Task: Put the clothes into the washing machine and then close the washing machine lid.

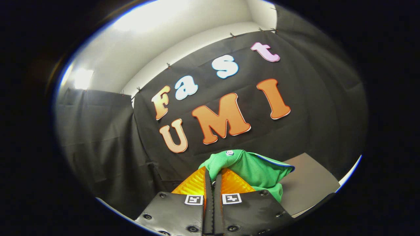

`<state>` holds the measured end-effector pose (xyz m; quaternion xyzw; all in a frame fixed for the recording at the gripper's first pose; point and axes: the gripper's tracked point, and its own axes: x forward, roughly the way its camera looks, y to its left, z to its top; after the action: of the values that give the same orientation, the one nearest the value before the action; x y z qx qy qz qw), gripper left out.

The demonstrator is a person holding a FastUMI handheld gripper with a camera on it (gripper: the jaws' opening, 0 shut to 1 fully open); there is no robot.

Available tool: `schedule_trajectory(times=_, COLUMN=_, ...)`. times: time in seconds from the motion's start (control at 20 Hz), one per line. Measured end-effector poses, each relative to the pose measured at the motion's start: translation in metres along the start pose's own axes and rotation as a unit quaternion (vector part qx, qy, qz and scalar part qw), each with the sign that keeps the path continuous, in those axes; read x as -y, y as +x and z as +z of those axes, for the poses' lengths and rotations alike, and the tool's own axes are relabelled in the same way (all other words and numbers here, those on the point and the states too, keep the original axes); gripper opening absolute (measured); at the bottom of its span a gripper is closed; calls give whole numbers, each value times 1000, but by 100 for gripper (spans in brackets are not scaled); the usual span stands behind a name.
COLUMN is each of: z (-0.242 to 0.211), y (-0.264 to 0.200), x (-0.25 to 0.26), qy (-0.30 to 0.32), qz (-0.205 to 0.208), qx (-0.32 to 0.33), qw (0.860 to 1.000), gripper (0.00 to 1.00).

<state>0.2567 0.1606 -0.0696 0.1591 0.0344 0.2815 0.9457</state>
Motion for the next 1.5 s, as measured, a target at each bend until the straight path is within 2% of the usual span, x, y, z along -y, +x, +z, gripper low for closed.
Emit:
schedule_trajectory(times=0.1, z=5, y=10, x=-31, qy=-28, qz=13, qx=6, qw=1000, gripper=8)
schedule_trajectory(times=0.35, z=5, y=40, x=-120, qy=-46, qz=35, qx=17, qw=998, gripper=8)
schedule_trajectory(times=0.65, z=-44, y=97, x=-239, qy=-60, qz=76, qx=5, qw=995, gripper=8)
schedule_trajectory(times=0.85, z=-85, y=135, x=-289, qy=-66, qz=75, qx=-5, qw=995, gripper=8)
schedule_trajectory(times=1.15, z=-174, y=183, x=-318, qy=-85, qz=64, qx=-49, qw=993, gripper=8)
schedule_trajectory(times=1.5, z=-284, y=224, x=-291, qy=-71, qz=24, qx=-126, qw=989, gripper=8)
